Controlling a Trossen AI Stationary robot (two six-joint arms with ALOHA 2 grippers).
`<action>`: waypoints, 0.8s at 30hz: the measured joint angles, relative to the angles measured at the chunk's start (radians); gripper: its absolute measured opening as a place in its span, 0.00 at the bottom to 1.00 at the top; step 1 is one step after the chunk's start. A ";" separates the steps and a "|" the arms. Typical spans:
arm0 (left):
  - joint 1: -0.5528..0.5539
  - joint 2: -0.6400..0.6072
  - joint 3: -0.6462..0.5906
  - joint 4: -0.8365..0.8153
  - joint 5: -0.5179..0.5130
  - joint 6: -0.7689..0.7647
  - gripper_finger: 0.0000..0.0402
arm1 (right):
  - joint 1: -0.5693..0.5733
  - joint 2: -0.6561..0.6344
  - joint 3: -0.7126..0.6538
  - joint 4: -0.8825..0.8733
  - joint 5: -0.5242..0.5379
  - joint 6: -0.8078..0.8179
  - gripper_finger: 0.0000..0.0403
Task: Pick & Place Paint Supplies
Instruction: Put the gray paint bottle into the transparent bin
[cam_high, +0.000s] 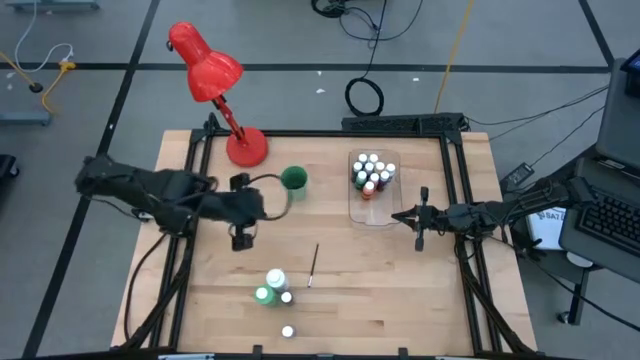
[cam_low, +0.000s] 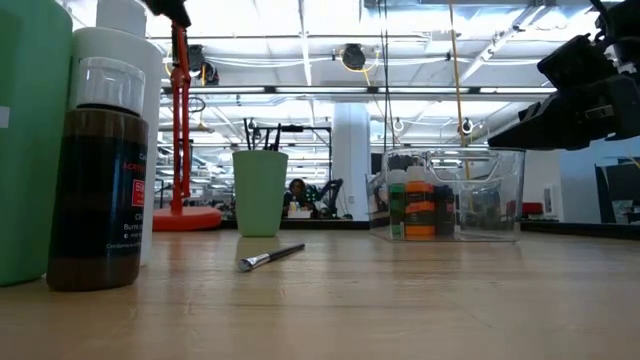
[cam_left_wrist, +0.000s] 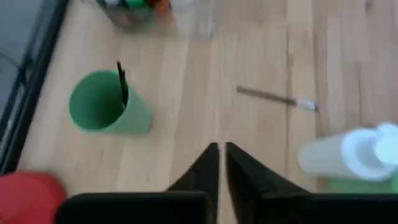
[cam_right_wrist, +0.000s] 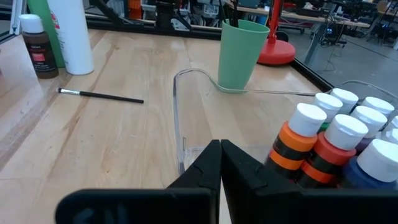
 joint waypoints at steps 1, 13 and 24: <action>-0.017 -0.046 -0.073 0.074 -0.022 0.000 0.03 | 0.000 0.000 0.000 0.001 0.000 0.001 0.01; -0.100 -0.367 -0.908 1.152 -0.178 0.204 0.02 | 0.000 0.001 0.000 0.007 0.002 0.007 0.01; -0.100 -0.370 -1.178 1.591 -0.177 0.282 0.03 | 0.000 0.001 0.000 0.019 0.004 -0.001 0.01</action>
